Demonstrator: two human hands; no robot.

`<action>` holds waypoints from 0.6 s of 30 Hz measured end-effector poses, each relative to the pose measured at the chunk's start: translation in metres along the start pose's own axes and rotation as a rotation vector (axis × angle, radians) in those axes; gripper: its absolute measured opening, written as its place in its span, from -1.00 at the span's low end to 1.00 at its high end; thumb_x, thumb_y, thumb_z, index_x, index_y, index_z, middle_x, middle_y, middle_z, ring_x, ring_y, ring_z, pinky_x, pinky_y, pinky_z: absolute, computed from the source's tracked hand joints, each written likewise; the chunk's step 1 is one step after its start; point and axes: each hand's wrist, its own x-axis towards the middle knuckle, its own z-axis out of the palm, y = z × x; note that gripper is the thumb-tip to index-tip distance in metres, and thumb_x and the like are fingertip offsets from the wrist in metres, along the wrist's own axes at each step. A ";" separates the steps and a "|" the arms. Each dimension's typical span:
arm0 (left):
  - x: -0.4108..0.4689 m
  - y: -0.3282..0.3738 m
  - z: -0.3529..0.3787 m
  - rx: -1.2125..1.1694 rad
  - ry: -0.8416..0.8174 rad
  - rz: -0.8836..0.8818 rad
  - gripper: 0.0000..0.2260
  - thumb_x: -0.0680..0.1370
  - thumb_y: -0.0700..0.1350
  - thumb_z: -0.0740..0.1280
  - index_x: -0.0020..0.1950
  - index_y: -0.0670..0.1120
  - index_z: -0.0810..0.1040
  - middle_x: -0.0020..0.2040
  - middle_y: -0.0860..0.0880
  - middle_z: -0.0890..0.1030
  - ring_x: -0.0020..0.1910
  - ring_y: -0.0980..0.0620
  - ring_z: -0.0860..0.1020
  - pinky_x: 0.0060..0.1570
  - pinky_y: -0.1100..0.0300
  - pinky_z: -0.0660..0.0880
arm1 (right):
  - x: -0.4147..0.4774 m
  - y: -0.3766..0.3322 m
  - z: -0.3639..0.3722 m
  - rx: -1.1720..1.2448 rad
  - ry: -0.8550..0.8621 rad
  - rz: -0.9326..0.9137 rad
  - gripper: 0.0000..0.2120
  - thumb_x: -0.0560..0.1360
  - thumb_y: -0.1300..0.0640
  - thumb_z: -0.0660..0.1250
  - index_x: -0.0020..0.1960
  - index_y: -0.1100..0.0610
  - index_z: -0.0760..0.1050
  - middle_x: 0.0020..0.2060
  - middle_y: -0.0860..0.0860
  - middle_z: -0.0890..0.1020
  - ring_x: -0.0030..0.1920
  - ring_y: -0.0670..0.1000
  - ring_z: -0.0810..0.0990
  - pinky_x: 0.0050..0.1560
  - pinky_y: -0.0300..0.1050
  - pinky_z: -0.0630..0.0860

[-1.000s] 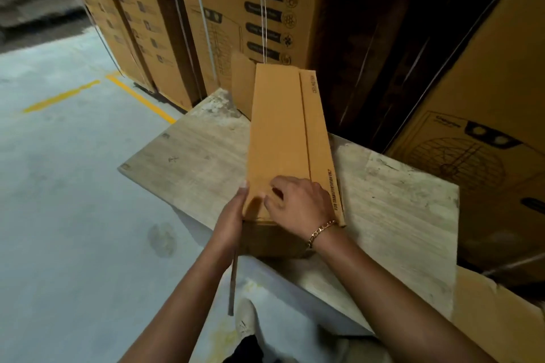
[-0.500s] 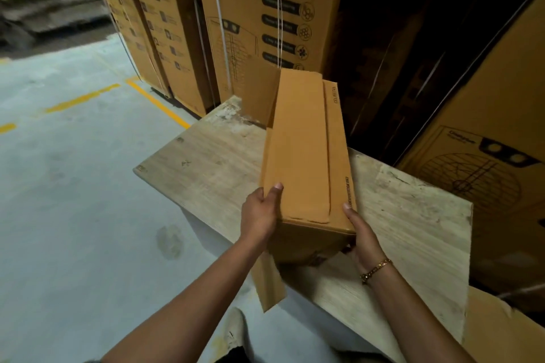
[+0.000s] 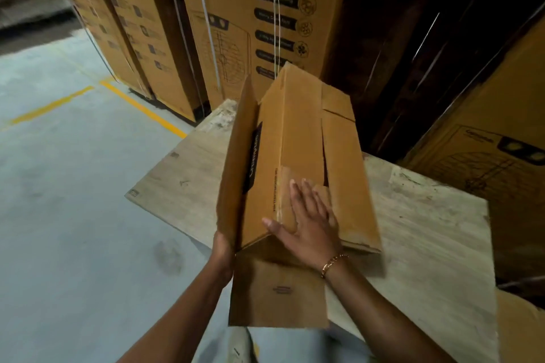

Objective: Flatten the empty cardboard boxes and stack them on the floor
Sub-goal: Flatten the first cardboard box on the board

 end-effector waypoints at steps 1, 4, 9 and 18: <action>0.004 0.000 -0.011 -0.027 0.034 -0.031 -0.53 0.66 0.27 0.11 0.33 0.00 0.55 0.16 -0.15 0.68 0.16 -0.23 0.64 0.11 -0.20 0.59 | 0.004 -0.012 0.008 -0.047 -0.037 -0.021 -0.02 0.27 -0.67 -0.22 0.56 -0.24 -0.35 0.57 -0.16 -0.30 0.57 -0.04 -0.29 0.54 0.18 -0.12; 0.024 0.000 -0.044 -0.114 0.044 -0.205 -0.38 0.60 0.40 0.01 0.32 0.00 0.56 0.18 -0.15 0.67 0.19 -0.21 0.61 0.13 -0.12 0.55 | 0.014 -0.033 0.036 -0.149 -0.175 -0.066 -0.11 0.40 -0.58 -0.20 0.59 -0.17 -0.25 0.57 -0.14 -0.29 0.57 -0.03 -0.31 0.55 0.14 -0.18; 0.044 0.018 -0.063 0.186 -0.060 -0.126 -0.40 0.57 0.41 0.12 0.39 0.02 0.52 0.22 -0.08 0.67 0.16 -0.14 0.65 0.18 -0.21 0.57 | 0.026 -0.031 0.045 0.076 -0.105 -0.114 -0.37 0.55 -0.37 0.07 0.54 -0.13 0.18 0.57 -0.21 0.06 0.54 -0.08 0.12 0.49 0.00 0.23; 0.021 0.054 -0.004 1.238 -0.041 0.651 -0.26 0.56 0.30 0.24 0.63 0.01 0.13 0.66 -0.05 0.00 0.63 -0.12 -0.01 0.53 -0.16 0.03 | 0.043 0.043 -0.011 -0.209 -0.115 0.371 0.13 0.23 -0.67 0.07 0.60 -0.06 -0.05 0.61 0.07 -0.08 0.57 0.22 0.00 0.46 0.21 0.16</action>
